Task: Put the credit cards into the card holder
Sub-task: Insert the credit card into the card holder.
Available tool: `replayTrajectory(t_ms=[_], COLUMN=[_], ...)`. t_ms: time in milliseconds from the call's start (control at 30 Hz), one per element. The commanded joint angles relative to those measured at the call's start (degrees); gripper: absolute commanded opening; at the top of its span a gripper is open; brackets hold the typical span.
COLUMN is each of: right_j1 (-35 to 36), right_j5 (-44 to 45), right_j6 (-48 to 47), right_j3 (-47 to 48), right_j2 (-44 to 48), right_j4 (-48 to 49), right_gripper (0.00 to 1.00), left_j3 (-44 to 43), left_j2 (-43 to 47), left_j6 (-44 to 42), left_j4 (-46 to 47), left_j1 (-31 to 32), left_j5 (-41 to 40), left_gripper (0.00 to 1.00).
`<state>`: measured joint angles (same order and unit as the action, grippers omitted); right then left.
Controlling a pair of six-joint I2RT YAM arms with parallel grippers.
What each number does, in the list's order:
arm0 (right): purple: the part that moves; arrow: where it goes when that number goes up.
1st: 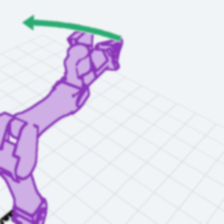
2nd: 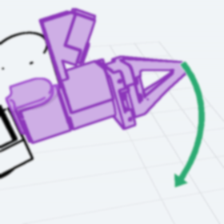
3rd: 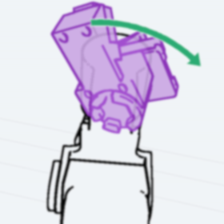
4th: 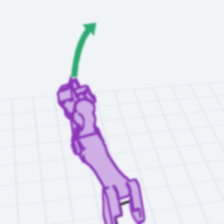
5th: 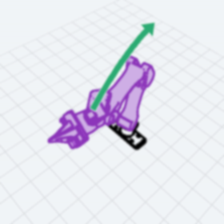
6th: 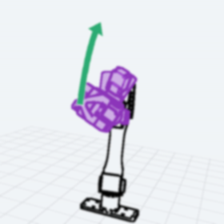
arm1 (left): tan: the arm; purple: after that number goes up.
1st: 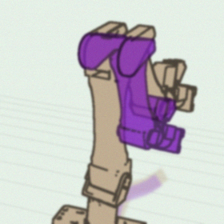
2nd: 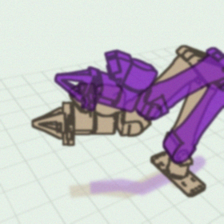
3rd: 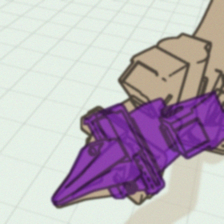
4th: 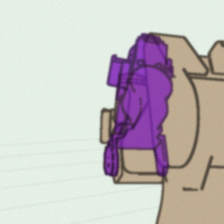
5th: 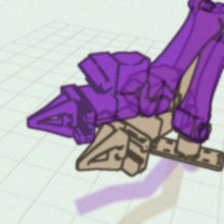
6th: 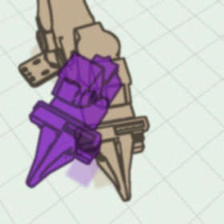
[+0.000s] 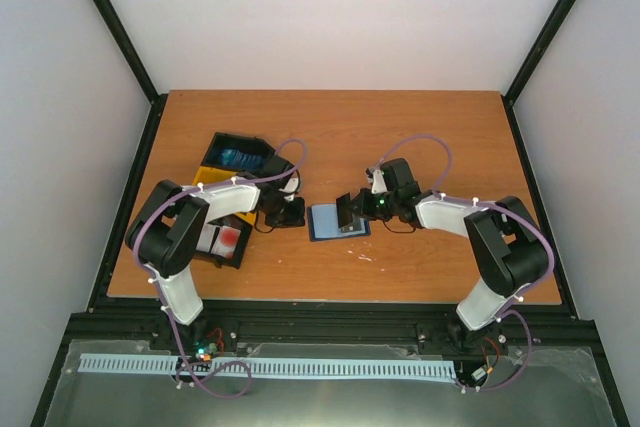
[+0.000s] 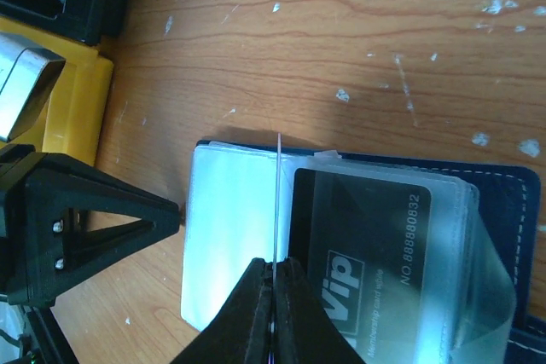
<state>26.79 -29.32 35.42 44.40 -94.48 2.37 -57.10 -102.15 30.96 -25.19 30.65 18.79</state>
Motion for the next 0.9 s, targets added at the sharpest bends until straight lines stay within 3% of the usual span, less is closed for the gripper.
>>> replayTrajectory(t_ms=[0, 300, 567, 867], right_j1=[0.4, 0.3, 0.4, 0.4], right_j5=[2.1, 1.9, -0.6, -2.5], right_j6=[0.7, 1.2, 1.8, 3.6], right_j3=[-0.3, -1.1, -1.9, -2.7], right_j2=[1.5, 0.6, -1.1, -2.2], right_j4=[-0.2, -0.9, 1.9, 5.1], right_gripper=[0.03, 0.03, 0.03, 0.03], left_j3=[-1.3, -0.8, 1.1, -1.0], left_j2=[-0.9, 2.8, 5.3, 0.3], left_j6=[0.1, -1.2, -1.0, 0.2], left_j4=[-2.0, 2.4, 7.2, 4.0], left_j1=[0.2, 0.2, 0.2, 0.2], left_j5=[-2.0, 4.0, 8.4, 5.9], left_gripper=[0.05, 0.19, 0.25, 0.22])
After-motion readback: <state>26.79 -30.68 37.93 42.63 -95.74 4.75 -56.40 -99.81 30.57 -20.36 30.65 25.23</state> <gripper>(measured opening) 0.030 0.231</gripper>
